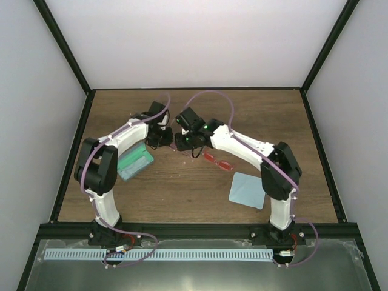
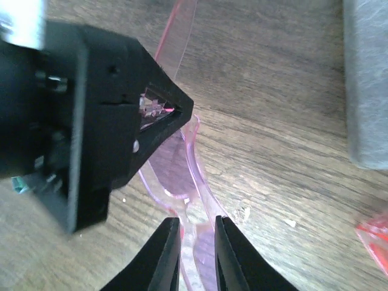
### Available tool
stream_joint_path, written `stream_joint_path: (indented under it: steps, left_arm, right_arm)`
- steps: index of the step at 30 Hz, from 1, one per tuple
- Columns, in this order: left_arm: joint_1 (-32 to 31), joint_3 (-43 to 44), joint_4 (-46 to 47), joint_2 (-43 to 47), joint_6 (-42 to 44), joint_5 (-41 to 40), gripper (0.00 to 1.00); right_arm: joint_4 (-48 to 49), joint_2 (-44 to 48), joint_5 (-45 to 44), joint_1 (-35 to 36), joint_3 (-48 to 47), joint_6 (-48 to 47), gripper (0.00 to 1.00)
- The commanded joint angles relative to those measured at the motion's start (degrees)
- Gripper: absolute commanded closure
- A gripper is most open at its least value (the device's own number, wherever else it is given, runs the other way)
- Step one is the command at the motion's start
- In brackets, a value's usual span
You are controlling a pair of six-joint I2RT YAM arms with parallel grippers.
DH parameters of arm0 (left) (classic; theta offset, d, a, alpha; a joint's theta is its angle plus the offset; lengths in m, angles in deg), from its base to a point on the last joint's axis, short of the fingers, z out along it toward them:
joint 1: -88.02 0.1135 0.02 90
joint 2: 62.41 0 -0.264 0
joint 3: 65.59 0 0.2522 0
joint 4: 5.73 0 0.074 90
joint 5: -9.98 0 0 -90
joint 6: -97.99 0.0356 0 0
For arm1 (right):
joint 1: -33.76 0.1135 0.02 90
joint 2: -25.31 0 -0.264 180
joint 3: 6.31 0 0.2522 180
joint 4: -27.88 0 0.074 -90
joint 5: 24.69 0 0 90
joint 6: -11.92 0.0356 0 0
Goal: Organize the sunglasses
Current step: Place the sunglasses at the center of the board.
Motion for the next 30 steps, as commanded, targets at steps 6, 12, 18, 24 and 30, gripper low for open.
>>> stream_joint_path:
  steps: [6, 12, 18, 24, 30]
  left_arm:
    - [-0.6, -10.3, 11.5, 1.0, -3.7, 0.4, 0.84]
    - [-3.5, -10.5, 12.2, -1.3, -4.3, -1.7, 0.71]
    - [-4.6, -13.8, 12.5, 0.7, -4.9, -1.5, 0.52]
    - [-4.7, -15.1, 10.3, 4.4, -5.0, -2.6, 0.35]
    - [-4.7, -13.2, 7.5, 6.4, -4.9, -4.0, 0.33]
  right_arm:
    - [1.9, 11.6, -1.9, -2.5, 9.4, 0.1, 0.76]
    - [3.2, 12.8, -0.7, -2.6, 14.2, 0.3, 0.72]
    - [4.0, 12.7, -0.2, -2.6, 16.1, 0.0, 0.71]
    - [5.8, 11.1, 3.2, -2.5, 16.3, -0.8, 0.71]
    - [4.2, 11.5, 3.2, -2.9, 15.7, -0.9, 0.76]
